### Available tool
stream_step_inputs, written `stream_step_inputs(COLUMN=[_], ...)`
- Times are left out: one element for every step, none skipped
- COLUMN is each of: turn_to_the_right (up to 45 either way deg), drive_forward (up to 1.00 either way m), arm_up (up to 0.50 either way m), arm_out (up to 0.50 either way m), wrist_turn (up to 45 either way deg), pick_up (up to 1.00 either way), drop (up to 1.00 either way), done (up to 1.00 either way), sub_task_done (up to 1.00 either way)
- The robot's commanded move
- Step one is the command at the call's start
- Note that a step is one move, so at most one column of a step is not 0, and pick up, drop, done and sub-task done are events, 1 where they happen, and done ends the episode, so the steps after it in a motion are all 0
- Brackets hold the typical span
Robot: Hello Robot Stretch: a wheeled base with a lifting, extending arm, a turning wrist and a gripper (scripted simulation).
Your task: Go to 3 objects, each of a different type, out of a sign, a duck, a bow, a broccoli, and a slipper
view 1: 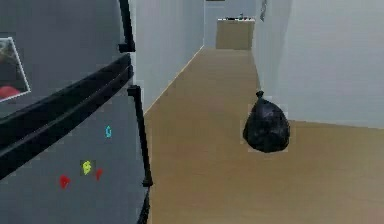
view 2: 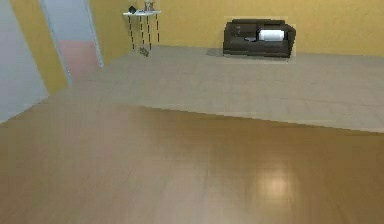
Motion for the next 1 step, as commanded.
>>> stream_step_inputs(turn_to_the_right=[0.0], drive_forward=[1.00], arm_up=[0.00], arm_out=[0.00], wrist_turn=[0.0], pick_up=[0.00], drop=[0.00], done=[0.00], sub_task_done=[0.00])
